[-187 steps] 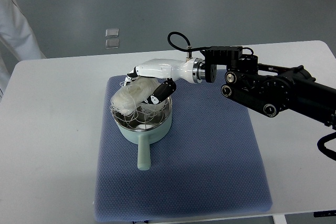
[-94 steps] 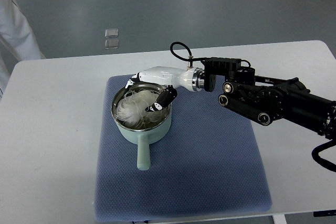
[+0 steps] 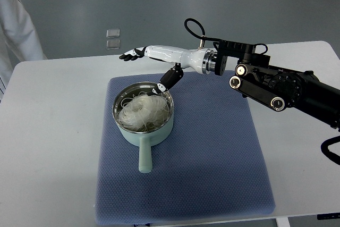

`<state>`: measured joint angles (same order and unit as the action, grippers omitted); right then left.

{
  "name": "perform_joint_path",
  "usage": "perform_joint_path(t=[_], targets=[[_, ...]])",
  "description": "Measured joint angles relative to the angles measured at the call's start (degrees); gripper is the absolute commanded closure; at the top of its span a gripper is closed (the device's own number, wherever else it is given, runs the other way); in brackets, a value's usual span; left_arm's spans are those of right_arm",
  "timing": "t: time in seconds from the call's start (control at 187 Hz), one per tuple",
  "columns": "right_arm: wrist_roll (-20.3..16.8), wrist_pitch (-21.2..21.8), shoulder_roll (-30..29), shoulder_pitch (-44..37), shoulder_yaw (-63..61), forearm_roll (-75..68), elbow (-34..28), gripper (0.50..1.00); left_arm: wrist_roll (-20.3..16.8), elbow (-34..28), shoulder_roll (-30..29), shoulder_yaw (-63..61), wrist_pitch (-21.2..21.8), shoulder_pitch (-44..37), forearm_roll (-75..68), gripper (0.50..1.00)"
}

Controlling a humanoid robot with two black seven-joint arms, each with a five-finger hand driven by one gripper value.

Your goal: Put vermicelli into pot with right hand

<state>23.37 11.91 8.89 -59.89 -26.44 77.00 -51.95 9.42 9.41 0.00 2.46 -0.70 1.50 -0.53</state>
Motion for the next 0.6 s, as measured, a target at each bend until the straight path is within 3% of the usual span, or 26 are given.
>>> perform_joint_path(t=[0.251, 0.599], targets=[[-0.24, 0.74, 0.11, 5.5, -10.34, -15.54, 1.43, 0.579, 0.0, 0.0, 0.0, 0.0, 0.01, 0.0, 0.0, 0.5], [-0.23, -8.21, -1.1, 14.59, -19.89, -37.48, 5.98, 0.579, 0.0, 0.0, 0.0, 0.0, 0.01, 0.0, 0.0, 0.5]])
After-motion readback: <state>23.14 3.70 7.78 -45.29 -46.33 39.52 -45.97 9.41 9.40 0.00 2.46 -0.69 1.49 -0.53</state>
